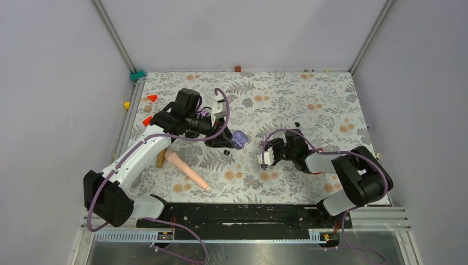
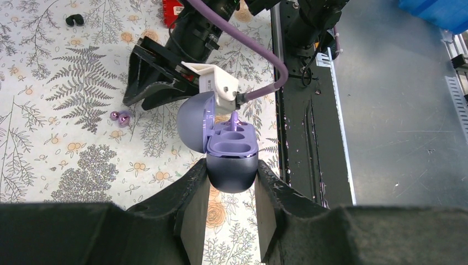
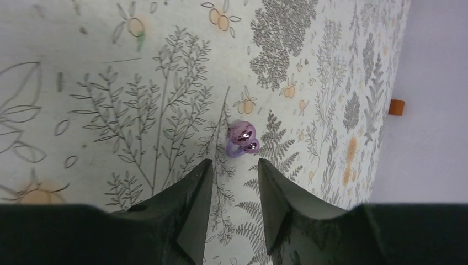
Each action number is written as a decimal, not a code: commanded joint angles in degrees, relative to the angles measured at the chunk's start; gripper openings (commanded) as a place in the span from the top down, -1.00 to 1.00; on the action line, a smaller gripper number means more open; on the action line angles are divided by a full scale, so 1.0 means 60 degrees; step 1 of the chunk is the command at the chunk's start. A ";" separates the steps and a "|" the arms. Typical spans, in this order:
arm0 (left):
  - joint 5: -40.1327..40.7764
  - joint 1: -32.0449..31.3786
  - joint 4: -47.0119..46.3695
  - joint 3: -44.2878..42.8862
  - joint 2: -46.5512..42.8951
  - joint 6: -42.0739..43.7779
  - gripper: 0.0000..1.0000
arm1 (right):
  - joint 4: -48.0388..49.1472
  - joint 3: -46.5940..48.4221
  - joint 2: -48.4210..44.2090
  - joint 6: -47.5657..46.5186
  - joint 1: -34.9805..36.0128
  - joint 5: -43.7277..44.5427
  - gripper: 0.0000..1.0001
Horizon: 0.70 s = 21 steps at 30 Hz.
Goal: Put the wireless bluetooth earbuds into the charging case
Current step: Pick up the earbud from the center of the board.
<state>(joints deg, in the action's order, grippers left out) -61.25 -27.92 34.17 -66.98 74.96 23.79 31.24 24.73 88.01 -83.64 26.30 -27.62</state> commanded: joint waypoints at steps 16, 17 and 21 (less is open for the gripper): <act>-0.0192 0.0102 -0.0232 -0.0151 -0.0333 0.0177 1.00 | -0.0719 0.0668 0.0604 -0.0629 -0.0070 -0.0576 0.20; -0.0193 0.0106 -0.0230 -0.0154 -0.0324 0.0180 1.00 | -0.0711 0.0696 0.0672 -0.0684 -0.0077 -0.0558 0.20; -0.0197 0.0128 -0.0232 -0.0157 -0.0332 0.0176 1.00 | -0.0744 0.0627 0.0865 -0.1294 -0.0077 -0.0513 0.23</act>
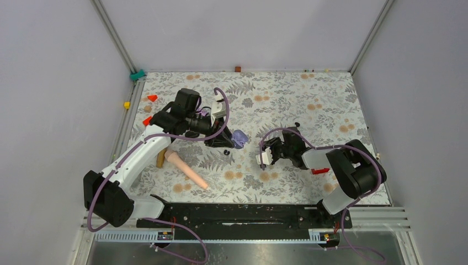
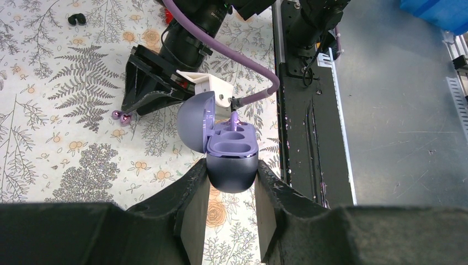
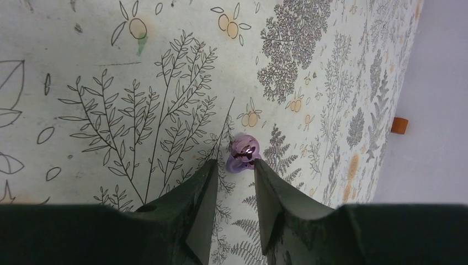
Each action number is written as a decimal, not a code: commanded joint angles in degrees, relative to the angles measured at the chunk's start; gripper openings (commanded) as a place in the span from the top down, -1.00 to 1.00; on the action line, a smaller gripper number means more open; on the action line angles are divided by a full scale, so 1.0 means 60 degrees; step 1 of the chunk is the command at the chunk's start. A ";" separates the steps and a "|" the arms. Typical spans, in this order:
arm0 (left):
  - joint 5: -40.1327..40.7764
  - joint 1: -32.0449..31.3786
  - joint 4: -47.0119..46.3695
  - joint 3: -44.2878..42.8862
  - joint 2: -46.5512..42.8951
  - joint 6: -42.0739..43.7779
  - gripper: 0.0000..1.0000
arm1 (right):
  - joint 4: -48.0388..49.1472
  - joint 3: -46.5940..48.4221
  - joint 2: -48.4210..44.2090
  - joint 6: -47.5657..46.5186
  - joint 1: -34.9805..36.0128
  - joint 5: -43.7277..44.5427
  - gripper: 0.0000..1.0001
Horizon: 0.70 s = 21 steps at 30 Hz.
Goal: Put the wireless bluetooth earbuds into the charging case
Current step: Pick up the earbud from the center of the board.
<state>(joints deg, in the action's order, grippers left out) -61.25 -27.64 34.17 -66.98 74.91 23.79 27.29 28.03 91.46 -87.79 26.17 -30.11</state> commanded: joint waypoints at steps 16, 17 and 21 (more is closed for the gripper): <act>-0.0179 0.0108 -0.0231 -0.0156 -0.0329 0.0166 1.00 | -0.0467 0.0106 0.0460 -0.1367 -0.0056 0.0053 0.34; -0.0199 0.0109 -0.0228 -0.0157 -0.0320 0.0166 1.00 | -0.0557 0.0148 0.0473 -0.1433 -0.0056 0.0050 0.34; -0.0173 0.0117 -0.0232 -0.0169 -0.0297 0.0168 1.00 | -0.0818 0.0240 0.0491 -0.1508 -0.0056 0.0077 0.34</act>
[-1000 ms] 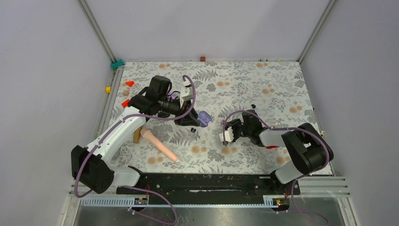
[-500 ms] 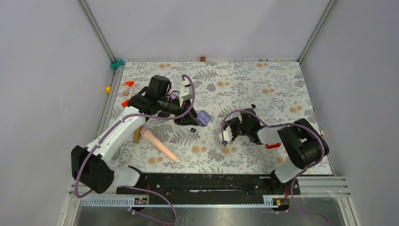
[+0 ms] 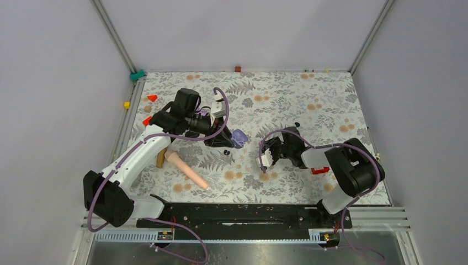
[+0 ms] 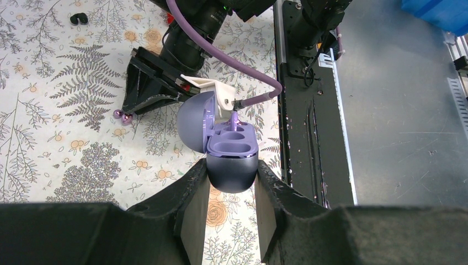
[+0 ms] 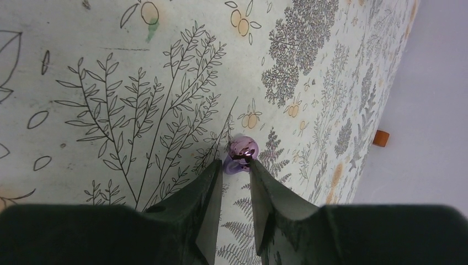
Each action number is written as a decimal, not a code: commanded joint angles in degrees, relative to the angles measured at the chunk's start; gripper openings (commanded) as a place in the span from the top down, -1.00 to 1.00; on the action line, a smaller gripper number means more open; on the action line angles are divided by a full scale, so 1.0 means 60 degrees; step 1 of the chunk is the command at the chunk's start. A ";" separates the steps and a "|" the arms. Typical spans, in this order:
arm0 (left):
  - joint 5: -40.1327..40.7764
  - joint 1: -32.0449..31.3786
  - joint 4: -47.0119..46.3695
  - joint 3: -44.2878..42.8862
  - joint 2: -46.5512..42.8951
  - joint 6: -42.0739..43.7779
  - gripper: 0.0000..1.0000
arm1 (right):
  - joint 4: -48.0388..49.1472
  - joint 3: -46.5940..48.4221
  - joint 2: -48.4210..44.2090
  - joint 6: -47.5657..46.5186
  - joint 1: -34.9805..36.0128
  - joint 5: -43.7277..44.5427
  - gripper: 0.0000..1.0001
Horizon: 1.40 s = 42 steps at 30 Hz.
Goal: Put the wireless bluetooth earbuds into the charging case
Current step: Pick up the earbud from the center of the board.
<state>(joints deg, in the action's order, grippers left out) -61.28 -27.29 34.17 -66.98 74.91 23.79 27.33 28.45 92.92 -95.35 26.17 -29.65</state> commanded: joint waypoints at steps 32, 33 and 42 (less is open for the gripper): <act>-0.0170 0.0052 -0.0225 -0.0237 -0.0274 0.0045 1.00 | -0.1104 0.0777 0.0817 -0.0471 0.0150 0.0443 0.45; -0.0182 0.0053 -0.0222 -0.0250 -0.0269 0.0048 1.00 | -0.1035 0.0786 0.0805 -0.0392 0.0162 0.0430 0.47; -0.0209 0.0059 -0.0223 -0.0261 -0.0247 0.0030 1.00 | -0.0123 0.0792 0.0817 0.0296 0.0253 0.0314 0.62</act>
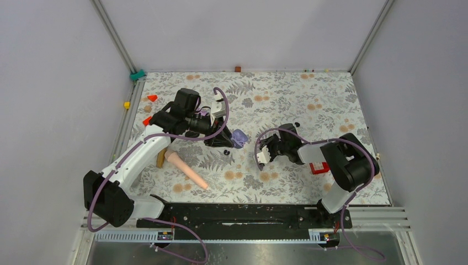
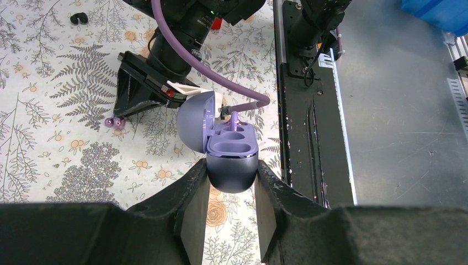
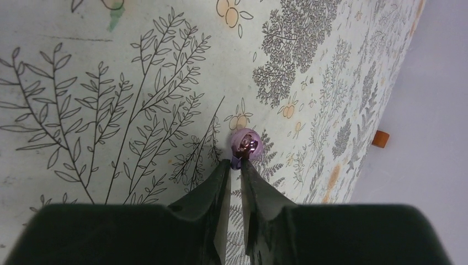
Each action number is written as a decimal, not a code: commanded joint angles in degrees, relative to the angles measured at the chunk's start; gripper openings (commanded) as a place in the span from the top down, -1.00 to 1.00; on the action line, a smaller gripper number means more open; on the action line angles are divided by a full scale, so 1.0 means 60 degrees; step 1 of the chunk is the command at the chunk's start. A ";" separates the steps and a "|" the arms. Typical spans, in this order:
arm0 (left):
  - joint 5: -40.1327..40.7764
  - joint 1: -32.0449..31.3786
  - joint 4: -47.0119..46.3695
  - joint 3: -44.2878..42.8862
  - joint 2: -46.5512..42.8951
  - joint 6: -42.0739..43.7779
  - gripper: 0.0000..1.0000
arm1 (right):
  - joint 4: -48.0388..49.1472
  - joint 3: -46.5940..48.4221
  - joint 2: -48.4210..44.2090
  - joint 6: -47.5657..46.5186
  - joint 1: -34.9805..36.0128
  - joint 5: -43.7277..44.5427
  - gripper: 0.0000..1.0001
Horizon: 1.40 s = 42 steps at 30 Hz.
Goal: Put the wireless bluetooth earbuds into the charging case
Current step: Pick up the earbud from the center of the board.
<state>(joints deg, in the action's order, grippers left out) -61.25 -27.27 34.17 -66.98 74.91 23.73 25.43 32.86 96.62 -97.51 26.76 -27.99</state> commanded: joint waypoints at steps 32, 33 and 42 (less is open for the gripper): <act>-0.0209 0.0045 -0.0099 -0.0147 -0.0443 0.0346 0.98 | -1.0031 0.4231 -0.4263 0.6737 -0.0484 -0.1698 0.98; -0.0223 0.0033 -0.0003 -0.0171 -0.0437 0.0456 0.97 | -1.0487 0.4438 -0.4316 0.6884 -0.0560 -0.1873 0.98; 0.0005 -0.0469 0.0626 -0.0285 -0.0240 0.1166 0.93 | -1.3056 0.6465 -0.4091 0.9901 -0.1029 -0.3894 0.99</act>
<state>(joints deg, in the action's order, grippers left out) -61.04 -28.23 36.64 -66.98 74.19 27.11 -43.62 66.11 72.10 -48.38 21.52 -42.85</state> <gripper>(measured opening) 0.327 0.022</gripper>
